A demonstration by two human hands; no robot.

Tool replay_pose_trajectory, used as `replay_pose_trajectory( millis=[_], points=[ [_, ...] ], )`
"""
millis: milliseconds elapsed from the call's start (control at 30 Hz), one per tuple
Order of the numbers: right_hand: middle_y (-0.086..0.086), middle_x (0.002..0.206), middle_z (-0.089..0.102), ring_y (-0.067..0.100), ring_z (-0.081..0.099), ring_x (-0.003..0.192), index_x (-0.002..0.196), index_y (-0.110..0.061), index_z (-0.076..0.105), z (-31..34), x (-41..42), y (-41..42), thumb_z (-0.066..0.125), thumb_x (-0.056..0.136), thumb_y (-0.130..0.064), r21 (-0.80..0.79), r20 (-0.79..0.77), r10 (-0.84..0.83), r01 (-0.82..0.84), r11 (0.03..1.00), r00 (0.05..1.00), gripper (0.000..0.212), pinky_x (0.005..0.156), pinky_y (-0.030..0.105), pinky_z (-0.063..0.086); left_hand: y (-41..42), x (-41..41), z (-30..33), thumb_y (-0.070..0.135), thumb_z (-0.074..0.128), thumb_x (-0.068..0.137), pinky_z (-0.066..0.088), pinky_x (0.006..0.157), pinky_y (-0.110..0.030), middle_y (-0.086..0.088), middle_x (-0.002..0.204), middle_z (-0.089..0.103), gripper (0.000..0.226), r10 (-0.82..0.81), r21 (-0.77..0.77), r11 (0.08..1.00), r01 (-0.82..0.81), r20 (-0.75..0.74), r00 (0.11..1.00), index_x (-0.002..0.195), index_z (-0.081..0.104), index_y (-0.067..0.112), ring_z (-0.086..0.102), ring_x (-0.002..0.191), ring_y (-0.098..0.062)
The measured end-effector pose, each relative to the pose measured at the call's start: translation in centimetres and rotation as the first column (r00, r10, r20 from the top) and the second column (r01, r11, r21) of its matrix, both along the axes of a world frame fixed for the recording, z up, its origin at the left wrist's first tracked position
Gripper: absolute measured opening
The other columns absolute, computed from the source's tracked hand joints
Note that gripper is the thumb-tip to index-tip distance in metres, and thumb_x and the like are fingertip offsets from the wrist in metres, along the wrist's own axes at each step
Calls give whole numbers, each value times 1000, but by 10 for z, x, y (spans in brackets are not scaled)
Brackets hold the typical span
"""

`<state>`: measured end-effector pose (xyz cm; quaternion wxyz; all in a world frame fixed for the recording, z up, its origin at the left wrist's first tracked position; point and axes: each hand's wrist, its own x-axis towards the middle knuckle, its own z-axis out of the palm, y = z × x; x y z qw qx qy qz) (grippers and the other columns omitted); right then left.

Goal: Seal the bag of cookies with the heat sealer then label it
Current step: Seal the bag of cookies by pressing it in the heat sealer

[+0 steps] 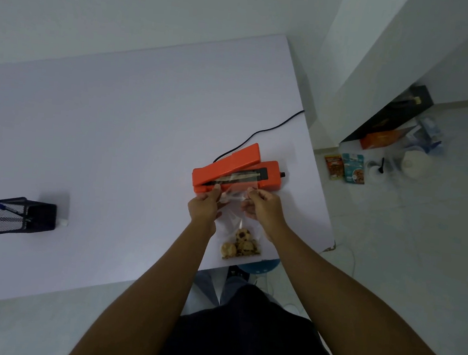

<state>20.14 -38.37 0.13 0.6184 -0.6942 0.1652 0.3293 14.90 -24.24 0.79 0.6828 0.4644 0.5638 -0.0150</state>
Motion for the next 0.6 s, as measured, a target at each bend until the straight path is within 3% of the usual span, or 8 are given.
replay_pose_trajectory(
  millis=[200, 600],
  points=[
    [18, 85, 75, 23, 71, 71, 99, -2, 71, 2, 0, -1, 61, 97, -25, 1, -3, -15, 15, 1000, 1000, 25, 68, 33, 60, 0, 3, -1, 35, 76, 83, 57, 81, -45, -7, 90, 72, 25, 22, 11, 1000, -22, -26, 999, 84, 64, 14, 70, 86, -27],
    [17, 80, 74, 25, 69, 71, 92, -5, 72, 1, 2, 0, 64, 95, -26, 14, 13, -21, 21, 1000, 1000, 22, 83, 52, 57, 1, 5, 2, 34, 76, 83, 57, 83, -48, -7, 84, 72, 23, 15, 34, 999, -13, -64, 998, 81, 65, 13, 68, 83, -28]
  ],
)
